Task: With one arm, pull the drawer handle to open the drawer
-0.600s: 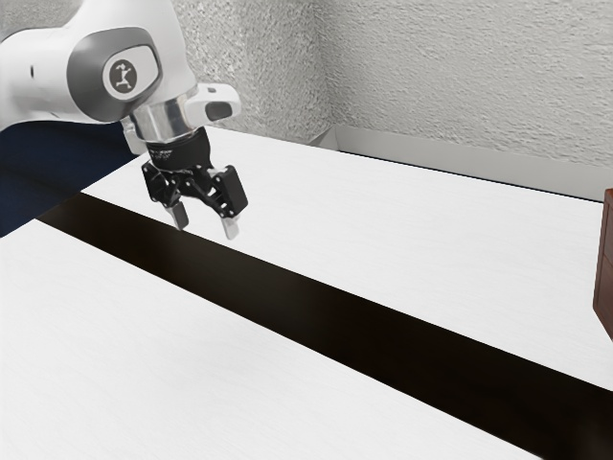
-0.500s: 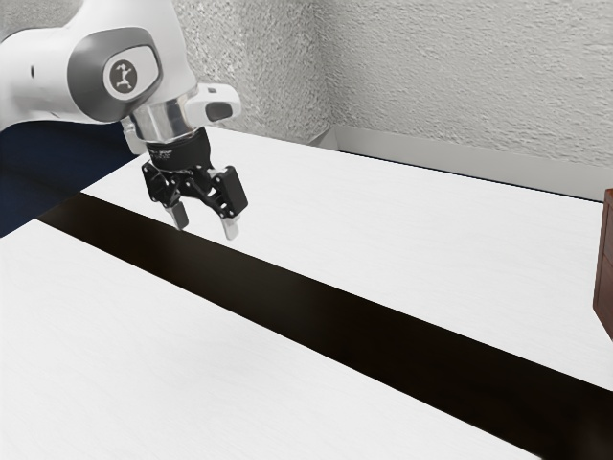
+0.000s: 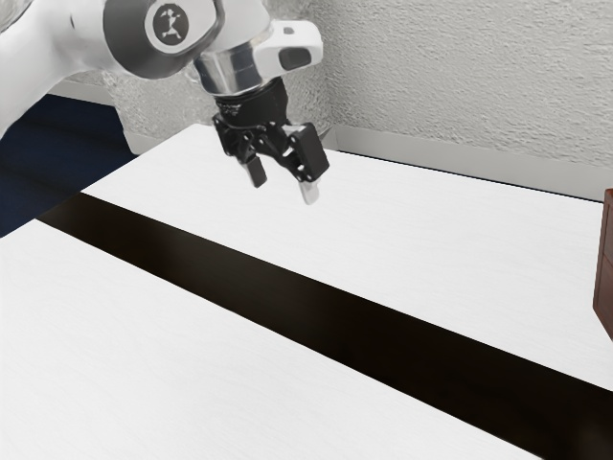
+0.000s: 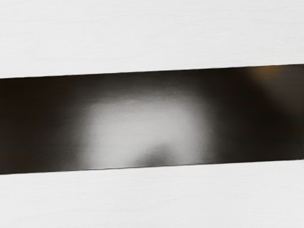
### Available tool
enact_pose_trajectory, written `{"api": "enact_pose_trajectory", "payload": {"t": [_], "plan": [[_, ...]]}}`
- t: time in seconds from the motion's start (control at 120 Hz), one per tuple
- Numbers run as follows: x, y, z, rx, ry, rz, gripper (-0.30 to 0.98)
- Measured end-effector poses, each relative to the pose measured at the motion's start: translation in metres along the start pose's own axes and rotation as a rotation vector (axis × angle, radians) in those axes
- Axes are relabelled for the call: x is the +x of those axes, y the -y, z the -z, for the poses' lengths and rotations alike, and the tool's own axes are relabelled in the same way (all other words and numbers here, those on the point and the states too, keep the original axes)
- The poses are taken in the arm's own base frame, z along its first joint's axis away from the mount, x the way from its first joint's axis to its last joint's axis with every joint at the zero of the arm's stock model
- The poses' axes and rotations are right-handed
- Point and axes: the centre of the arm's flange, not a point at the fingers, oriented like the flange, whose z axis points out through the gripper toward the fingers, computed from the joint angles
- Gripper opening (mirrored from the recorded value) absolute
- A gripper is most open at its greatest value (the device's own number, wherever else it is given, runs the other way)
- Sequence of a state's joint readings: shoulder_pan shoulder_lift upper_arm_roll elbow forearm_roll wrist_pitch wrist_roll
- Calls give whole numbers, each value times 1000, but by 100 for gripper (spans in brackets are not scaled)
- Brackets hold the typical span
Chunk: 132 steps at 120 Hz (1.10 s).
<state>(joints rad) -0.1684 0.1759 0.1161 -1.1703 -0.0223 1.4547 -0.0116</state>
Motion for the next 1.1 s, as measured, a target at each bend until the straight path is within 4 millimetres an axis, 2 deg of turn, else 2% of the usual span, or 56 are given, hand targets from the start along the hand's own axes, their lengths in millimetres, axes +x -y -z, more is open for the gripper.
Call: {"api": "enact_pose_trajectory", "payload": {"t": [0.133, 0.375, 0.492, 0.542, 0.575, 0.683, 0.833, 1.0, 1.1], "plan": [[23, -1, -36, -44, 15, 18, 69], [36, -28, -49, -102, -15, 19, 69], [44, -53, -62, -160, -15, 28, 69], [46, -73, -62, -185, -22, 20, 69], [51, -84, -69, -197, -19, 21, 69], [60, -103, -80, -221, -23, 41, 69], [72, -139, -113, -248, 6, 53, 69], [68, -189, -120, -331, 30, 25, 69], [71, -199, -128, -346, 39, 34, 69]]}}
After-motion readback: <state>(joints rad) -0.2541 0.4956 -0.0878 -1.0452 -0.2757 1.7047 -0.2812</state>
